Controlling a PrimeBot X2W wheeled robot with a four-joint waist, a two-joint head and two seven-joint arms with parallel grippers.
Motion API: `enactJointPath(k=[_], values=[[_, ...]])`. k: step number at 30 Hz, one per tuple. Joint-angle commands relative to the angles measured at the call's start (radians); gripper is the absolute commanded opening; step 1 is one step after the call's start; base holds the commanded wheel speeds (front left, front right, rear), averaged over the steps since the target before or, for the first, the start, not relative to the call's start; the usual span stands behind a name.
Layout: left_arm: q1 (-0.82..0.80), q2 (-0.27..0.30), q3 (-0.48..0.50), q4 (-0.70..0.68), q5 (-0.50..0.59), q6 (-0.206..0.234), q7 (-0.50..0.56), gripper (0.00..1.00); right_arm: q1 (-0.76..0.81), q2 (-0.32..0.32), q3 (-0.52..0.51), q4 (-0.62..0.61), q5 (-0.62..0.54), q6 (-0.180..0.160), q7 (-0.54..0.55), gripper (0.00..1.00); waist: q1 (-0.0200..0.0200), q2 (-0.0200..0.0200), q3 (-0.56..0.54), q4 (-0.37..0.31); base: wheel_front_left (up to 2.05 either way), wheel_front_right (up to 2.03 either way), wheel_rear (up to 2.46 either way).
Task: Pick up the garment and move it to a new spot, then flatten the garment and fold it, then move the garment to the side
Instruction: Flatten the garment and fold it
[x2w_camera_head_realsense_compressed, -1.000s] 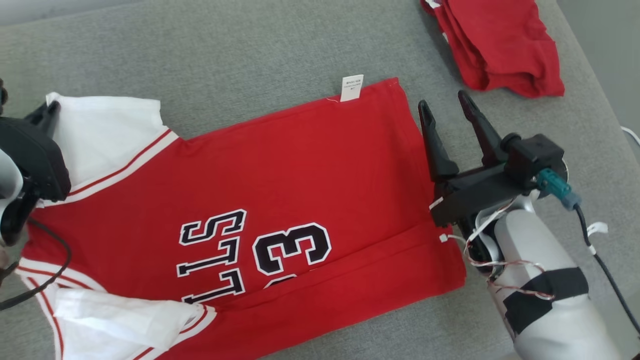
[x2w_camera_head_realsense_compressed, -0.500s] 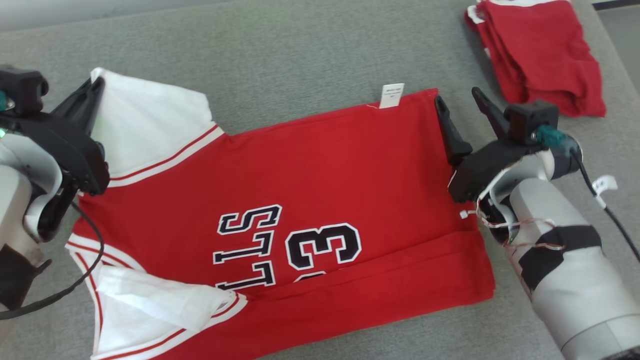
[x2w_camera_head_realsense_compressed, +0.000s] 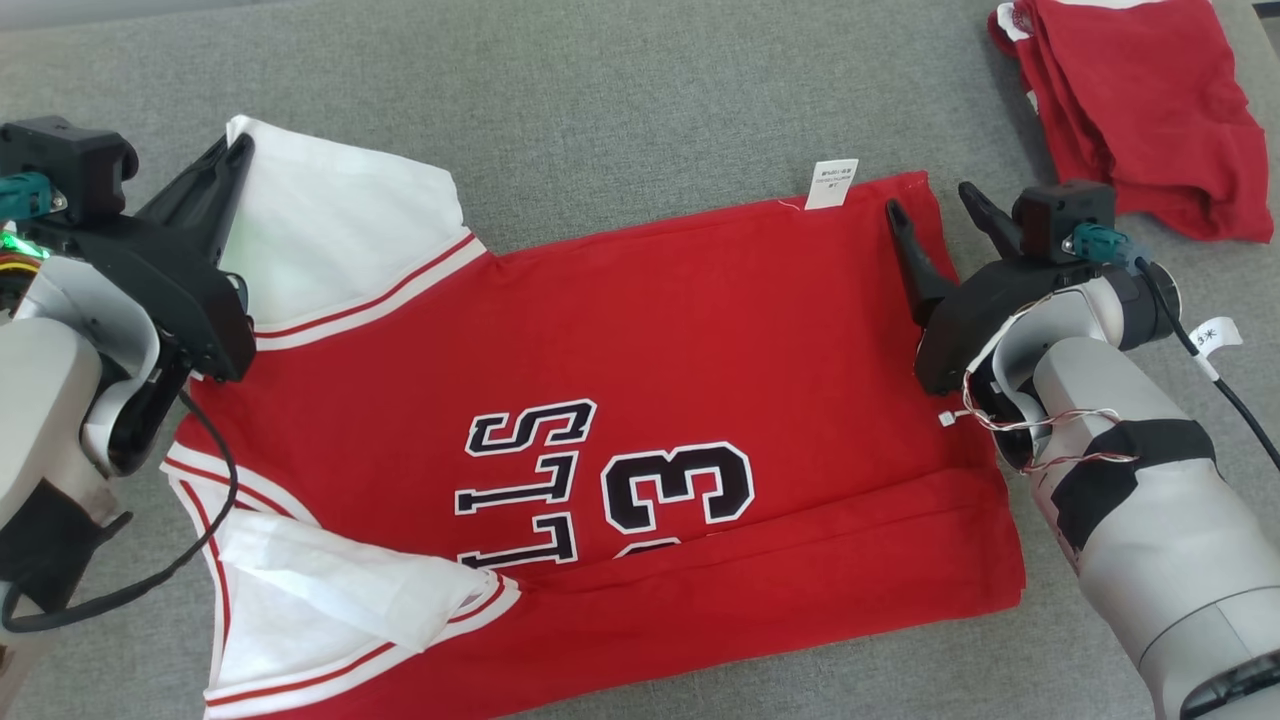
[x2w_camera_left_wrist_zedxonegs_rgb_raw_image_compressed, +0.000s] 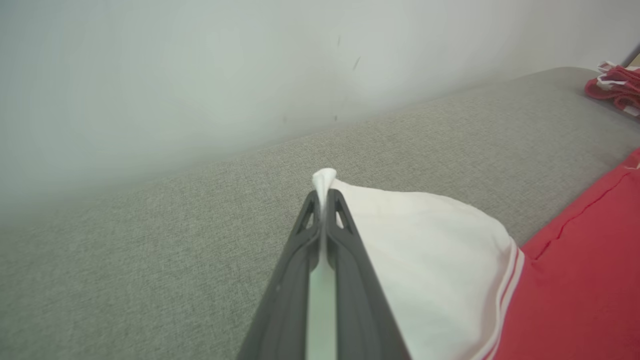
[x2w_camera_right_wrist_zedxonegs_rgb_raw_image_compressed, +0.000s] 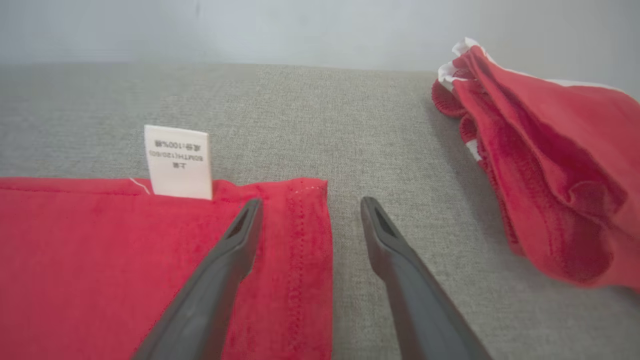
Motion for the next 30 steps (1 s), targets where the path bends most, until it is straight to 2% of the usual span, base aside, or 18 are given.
enactJointPath(k=[1, 7, 9, 10, 11, 12, 23, 30], values=[[-0.015, -0.002, -0.004, -0.003, -0.004, 0.002, -0.007, 0.0, -0.018, -0.004, 0.004, 0.004, 0.008, -0.003, -0.003, 1.0, 0.0, -0.0001, 0.002, 0.0, 0.0, 0.0, 0.0], [-0.036, 0.0, -0.019, -0.009, -0.012, 0.002, -0.017, 0.0, -0.049, -0.004, 0.033, 0.04, 0.037, -0.003, -0.011, 1.0, 0.0, -0.0001, 0.025, 0.003, 0.0, 0.0, 0.0], [-0.043, 0.0, -0.023, -0.012, -0.014, 0.002, -0.02, 0.0, -0.06, -0.003, 0.041, 0.054, 0.044, -0.003, -0.004, 0.62, 0.0, -0.0001, 0.033, 0.007, 0.0, 0.0, 0.0], [-0.045, -0.001, -0.027, -0.014, -0.014, 0.002, -0.021, 0.0, -0.066, -0.002, 0.045, 0.06, 0.05, -0.003, -0.006, 0.4, 0.0, -0.0001, 0.036, 0.009, 0.0, 0.0, 0.0], [-0.046, 0.0, -0.031, -0.014, -0.015, 0.002, -0.023, 0.0, -0.071, -0.002, 0.049, 0.065, 0.053, -0.003, -0.01, 0.11, 0.0, -0.0001, 0.038, 0.01, 0.0, 0.0, 0.0], [-0.048, 0.0, -0.033, -0.013, -0.016, 0.002, -0.024, 0.0, -0.076, -0.001, 0.052, 0.07, 0.058, -0.003, -0.011, 0.0, 0.0, -0.0001, 0.04, 0.012, 0.0, 0.0, 0.0], [-0.064, -0.001, -0.036, 0.013, -0.026, 0.002, -0.09, 0.0, -0.111, -0.019, 0.067, 0.095, 0.089, -0.003, -0.077, 0.0, 0.0, -0.0001, 0.005, 0.026, 0.0, 0.0, 0.0], [0.006, -0.017, -0.049, 0.004, -0.039, 0.002, -0.143, 0.0, -0.035, -0.025, 0.061, 0.069, 0.114, -0.003, -0.09, 0.0, 0.0, -0.0001, -0.06, 0.035, 0.0, 0.0, 0.0]])
